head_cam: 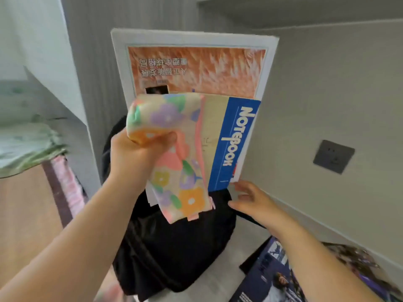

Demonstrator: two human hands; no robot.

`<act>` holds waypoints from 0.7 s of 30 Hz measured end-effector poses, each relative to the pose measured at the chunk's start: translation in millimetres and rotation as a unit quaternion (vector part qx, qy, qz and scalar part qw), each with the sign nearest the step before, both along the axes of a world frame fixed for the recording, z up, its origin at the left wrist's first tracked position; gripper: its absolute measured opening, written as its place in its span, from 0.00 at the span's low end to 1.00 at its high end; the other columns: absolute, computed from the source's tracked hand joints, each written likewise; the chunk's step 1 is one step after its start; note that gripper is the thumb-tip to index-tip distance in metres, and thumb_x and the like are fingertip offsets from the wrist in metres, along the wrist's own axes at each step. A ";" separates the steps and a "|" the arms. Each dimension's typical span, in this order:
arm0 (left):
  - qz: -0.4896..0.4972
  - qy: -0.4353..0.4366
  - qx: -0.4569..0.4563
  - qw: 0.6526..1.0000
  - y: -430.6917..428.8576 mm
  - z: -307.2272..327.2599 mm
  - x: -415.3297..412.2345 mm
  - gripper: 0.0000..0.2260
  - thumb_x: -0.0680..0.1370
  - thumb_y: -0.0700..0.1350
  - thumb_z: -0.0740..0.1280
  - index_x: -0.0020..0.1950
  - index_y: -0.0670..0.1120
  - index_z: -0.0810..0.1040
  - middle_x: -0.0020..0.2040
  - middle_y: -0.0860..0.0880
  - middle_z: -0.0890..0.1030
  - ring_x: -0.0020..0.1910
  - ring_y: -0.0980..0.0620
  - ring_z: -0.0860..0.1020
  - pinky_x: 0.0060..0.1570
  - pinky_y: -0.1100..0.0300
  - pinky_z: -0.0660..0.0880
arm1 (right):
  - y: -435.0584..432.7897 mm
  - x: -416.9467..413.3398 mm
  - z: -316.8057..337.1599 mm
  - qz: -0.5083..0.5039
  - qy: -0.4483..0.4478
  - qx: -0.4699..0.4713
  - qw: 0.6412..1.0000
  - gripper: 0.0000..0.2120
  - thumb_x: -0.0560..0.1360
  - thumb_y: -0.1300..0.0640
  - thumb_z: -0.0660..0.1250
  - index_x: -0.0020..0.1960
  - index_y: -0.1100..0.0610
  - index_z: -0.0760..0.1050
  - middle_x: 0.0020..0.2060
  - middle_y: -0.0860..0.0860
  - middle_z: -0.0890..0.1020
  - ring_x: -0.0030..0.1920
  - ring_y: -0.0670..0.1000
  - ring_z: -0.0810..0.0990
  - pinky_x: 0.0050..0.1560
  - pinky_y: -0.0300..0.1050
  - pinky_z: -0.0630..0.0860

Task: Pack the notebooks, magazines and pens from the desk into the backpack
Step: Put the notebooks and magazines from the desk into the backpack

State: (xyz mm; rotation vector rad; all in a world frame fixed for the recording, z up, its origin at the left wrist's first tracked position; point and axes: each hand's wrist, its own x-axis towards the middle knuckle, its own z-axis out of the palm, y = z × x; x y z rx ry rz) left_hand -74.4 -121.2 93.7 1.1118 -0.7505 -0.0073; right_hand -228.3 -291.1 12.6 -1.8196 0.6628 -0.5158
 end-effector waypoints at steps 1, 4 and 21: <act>0.037 -0.003 -0.003 0.999 3.9 5.9 7.7 0.08 0.59 0.44 0.72 0.27 0.58 0.80 0.26 0.64 0.81 0.28 0.66 0.78 0.30 0.68 0.77 | 2.3 9.9 -8.7 -0.033 0.016 0.004 0.999 0.22 0.72 0.59 0.68 0.63 0.52 0.66 0.60 0.49 0.72 0.54 0.45 0.73 0.48 0.28 0.70; 0.122 -0.022 0.002 0.992 8.4 17.0 26.6 0.07 0.59 0.46 0.72 0.26 0.57 0.77 0.24 0.66 0.79 0.25 0.69 0.74 0.27 0.73 0.73 | 16.9 32.6 -36.5 -0.085 0.024 0.158 0.983 0.33 0.72 0.50 0.67 0.71 0.55 0.55 0.67 0.53 0.69 0.56 0.53 0.72 0.52 0.44 0.71; 0.141 0.073 0.144 0.977 -43.3 -84.9 54.4 0.07 0.68 0.35 0.71 0.39 0.45 0.77 0.31 0.57 0.75 0.32 0.63 0.72 0.23 0.81 0.66 | 2.6 71.8 -53.3 -0.223 -0.071 0.056 0.971 0.30 0.71 0.61 0.68 0.69 0.56 0.59 0.46 0.48 0.73 0.46 0.49 0.74 0.47 0.41 0.68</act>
